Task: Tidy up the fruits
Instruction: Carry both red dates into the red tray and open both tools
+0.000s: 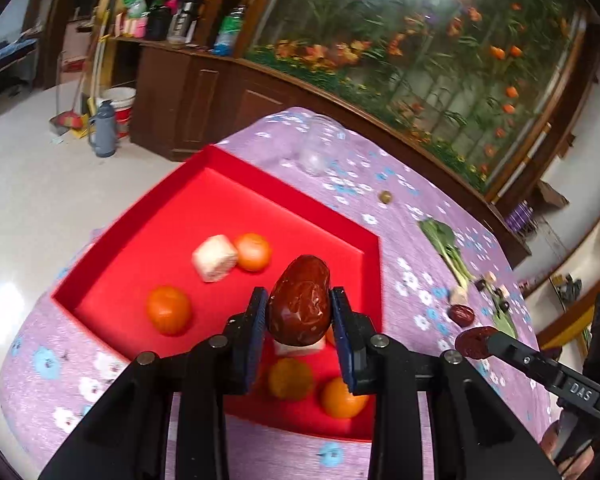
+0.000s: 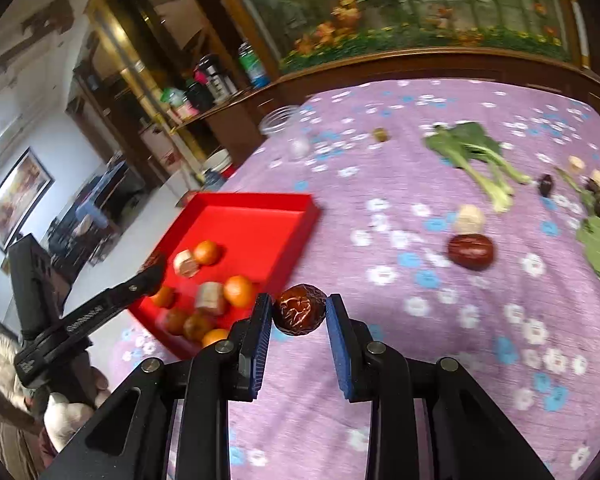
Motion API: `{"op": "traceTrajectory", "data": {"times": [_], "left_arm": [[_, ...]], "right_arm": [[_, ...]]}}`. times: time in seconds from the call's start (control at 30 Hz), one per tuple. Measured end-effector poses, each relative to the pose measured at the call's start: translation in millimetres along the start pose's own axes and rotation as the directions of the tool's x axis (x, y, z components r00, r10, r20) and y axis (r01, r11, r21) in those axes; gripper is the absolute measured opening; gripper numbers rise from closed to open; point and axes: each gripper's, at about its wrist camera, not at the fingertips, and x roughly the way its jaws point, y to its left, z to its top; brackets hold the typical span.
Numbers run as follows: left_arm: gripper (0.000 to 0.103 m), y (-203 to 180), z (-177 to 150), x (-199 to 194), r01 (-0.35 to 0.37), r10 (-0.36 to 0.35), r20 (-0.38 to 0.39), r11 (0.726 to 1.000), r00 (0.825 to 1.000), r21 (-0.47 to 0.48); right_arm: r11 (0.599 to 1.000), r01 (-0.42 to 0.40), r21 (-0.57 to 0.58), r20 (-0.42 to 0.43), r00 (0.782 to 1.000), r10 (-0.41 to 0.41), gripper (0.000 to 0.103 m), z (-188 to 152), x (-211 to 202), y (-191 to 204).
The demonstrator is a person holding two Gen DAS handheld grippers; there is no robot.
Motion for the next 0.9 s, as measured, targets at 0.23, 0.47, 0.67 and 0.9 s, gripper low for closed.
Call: {"op": "traceTrajectory", "data": {"times": [0.23, 0.47, 0.67, 0.9], "left_arm": [[0.03, 25, 2, 0, -0.036, 0.036, 0.009, 0.999, 0.999, -0.032], [0.03, 27, 9, 1, -0.081, 0.081, 0.021, 0.997, 0.996, -0.003], [0.03, 27, 25, 17, -0.122, 0.122, 0.002, 0.992, 0.993, 0.038], [0.03, 26, 36, 38, -0.147, 0.149, -0.023, 0.986, 0.989, 0.076]], "right_arm": [[0.997, -0.035, -0.066, -0.06, 0.998, 0.032, 0.031, 8, 39, 47], [0.995, -0.024, -0.099, -0.1, 0.995, 0.014, 0.031, 23, 77, 69], [0.994, 0.007, -0.107, -0.14, 0.99, -0.022, 0.031, 39, 114, 79], [0.994, 0.049, -0.096, -0.17, 0.983, -0.065, 0.031, 48, 146, 75]]}}
